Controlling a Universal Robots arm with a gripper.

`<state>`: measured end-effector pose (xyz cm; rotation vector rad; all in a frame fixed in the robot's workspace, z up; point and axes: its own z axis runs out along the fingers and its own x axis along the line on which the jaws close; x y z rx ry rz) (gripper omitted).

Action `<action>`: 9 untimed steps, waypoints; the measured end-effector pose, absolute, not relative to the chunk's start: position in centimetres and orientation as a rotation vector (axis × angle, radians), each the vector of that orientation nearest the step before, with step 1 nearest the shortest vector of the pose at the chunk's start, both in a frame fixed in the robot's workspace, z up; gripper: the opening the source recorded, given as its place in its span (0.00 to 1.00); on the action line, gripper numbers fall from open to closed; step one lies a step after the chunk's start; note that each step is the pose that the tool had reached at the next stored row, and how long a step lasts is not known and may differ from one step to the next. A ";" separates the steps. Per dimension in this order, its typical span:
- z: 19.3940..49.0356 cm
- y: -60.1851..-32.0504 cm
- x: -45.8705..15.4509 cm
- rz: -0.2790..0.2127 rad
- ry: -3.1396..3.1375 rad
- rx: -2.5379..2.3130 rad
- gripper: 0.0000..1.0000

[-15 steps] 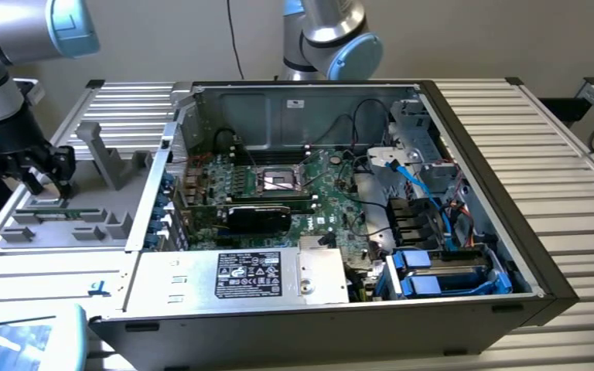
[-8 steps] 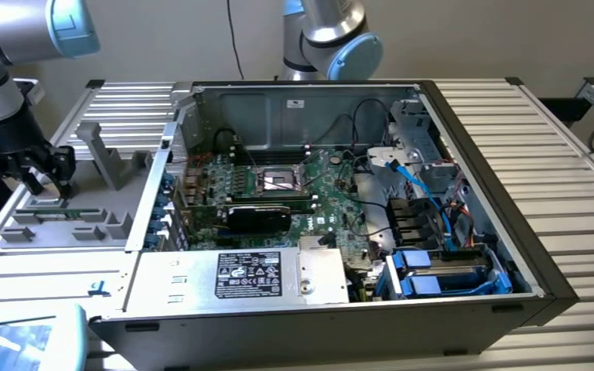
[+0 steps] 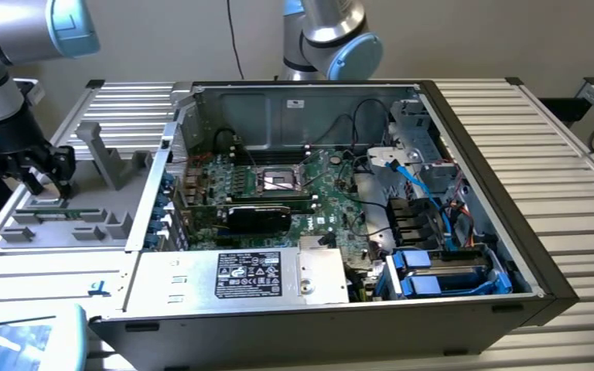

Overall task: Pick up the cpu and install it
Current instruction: 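Pick up the cpu and move it towards the insertion slot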

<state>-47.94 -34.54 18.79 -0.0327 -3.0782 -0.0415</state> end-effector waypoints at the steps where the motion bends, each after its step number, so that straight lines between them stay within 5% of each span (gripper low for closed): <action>1: 18.8 -34.5 -47.9 -0.042 -3.078 -0.033 0.53; 9: 18.8 -34.5 -47.9 -0.042 -3.078 -0.037 0.53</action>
